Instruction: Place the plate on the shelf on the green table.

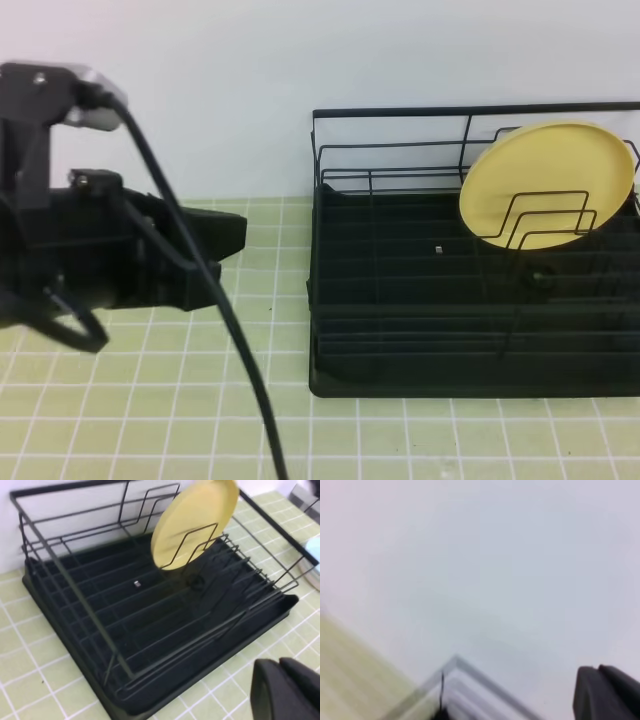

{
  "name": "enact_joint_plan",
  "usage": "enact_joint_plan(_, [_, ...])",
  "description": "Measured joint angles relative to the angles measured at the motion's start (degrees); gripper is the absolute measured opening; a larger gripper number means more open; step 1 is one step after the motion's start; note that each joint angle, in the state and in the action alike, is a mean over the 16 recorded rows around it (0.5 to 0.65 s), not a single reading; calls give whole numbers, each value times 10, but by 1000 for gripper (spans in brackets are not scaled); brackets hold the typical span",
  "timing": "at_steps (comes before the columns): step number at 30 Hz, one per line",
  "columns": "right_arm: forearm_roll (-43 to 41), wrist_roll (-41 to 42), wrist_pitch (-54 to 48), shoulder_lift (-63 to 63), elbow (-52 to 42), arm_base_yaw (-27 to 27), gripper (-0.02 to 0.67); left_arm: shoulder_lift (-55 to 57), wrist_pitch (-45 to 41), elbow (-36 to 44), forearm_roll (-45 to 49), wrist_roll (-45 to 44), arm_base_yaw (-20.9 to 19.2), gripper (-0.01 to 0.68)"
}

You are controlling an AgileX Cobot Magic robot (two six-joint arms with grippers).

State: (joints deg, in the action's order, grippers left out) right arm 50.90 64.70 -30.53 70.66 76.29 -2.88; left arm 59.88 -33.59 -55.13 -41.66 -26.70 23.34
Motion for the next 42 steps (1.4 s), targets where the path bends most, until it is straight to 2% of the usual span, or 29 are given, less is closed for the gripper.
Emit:
enact_joint_plan(3, [19, 1, 3, -63, -26, 0, 11, -17, -5, 5, 2, 0, 0, 0])
enact_joint_plan(8, [43, 6, 23, -182, -106, 0, 1, -45, -7, 25, 3, 0, 0, 0])
enact_joint_plan(19, [55, 12, 75, -450, -405, 0, -1, -97, 28, 125, -23, -6, 0, -1])
enact_joint_plan(27, [56, 12, 127, -566, -583, 0, -2, -110, 69, 181, -51, -13, 0, -1])
enact_joint_plan(33, [57, 13, 136, -593, -645, 0, -2, -111, 86, 191, -64, -15, 0, -1])
enact_joint_plan(42, [59, 13, 121, -596, -662, 0, -2, -111, 89, 191, -76, -15, 0, -1])
